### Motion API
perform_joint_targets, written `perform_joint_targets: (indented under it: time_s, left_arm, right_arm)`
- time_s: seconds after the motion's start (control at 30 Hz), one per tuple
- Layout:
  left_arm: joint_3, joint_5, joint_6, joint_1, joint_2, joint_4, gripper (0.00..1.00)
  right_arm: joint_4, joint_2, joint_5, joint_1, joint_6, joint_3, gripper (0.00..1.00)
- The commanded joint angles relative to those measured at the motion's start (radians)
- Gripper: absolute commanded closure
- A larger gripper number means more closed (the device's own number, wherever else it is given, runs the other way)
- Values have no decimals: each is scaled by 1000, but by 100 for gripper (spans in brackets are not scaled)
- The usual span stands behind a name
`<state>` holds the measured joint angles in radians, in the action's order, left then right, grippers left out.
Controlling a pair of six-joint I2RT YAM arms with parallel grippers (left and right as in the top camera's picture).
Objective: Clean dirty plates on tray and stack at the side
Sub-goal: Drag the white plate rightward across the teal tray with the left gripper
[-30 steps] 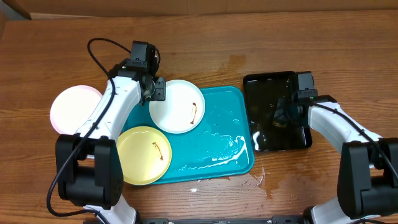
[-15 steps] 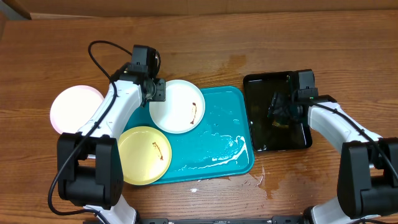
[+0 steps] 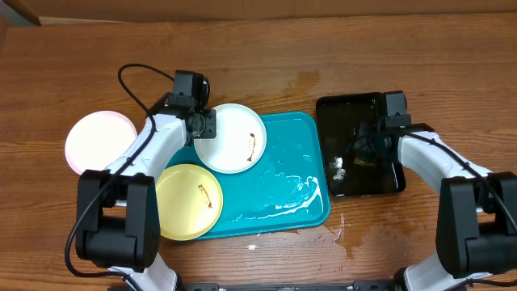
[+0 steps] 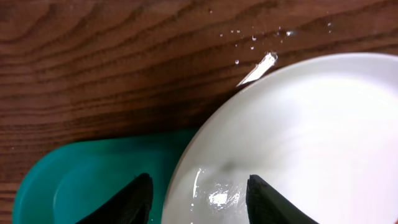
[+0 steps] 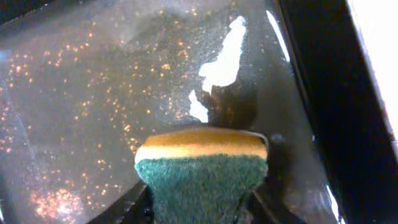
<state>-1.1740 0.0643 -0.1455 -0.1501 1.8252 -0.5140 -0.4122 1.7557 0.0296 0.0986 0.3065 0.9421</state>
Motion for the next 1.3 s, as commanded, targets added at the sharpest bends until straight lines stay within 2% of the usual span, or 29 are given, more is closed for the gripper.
perform_joint_targets:
  time_s: [0.0,0.1,0.37,0.47,0.7,0.87,0.93,0.97,1.13,1.2,1.27]
  left_arm:
    - [23,-13,18,0,-13,6,50]
    - [28,-41,18,-1,-13,-5,54]
    - [27,-257,-2,-1,-13,-41,57]
    - [27,-295,-28,-1,-13,-73,59]
    - [27,-303,-151,-2,-13,-164,72]
    - [27,-304,-162,-2,-13,-196,70]
    - [27,-299,-161,-2,-13,-196,65]
    - [27,-296,-161,-2,-13,-194,65]
    - [29,-293,-161,-8,-13,-192,70]
    - [29,-293,-161,-23,-13,-192,72]
    - [29,-293,-162,-42,-13,-186,76]
  right_arm:
    - [2,8,-9,-3,9,-7,61]
    - [-3,8,-9,-3,9,-7,60]
    - [-19,8,-9,-3,9,-7,61]
    - [-20,8,-9,-3,9,-7,60]
    - [-20,8,-32,-3,9,-7,59]
    - [-21,8,-32,-3,9,-7,58]
    - [-21,8,-32,-3,9,-7,51]
    - [-20,8,-32,-3,9,-7,51]
    - [-28,8,-32,-3,9,-7,50]
    - [-35,8,-32,-3,9,-7,52]
    - [-39,8,-32,-3,9,-7,67]
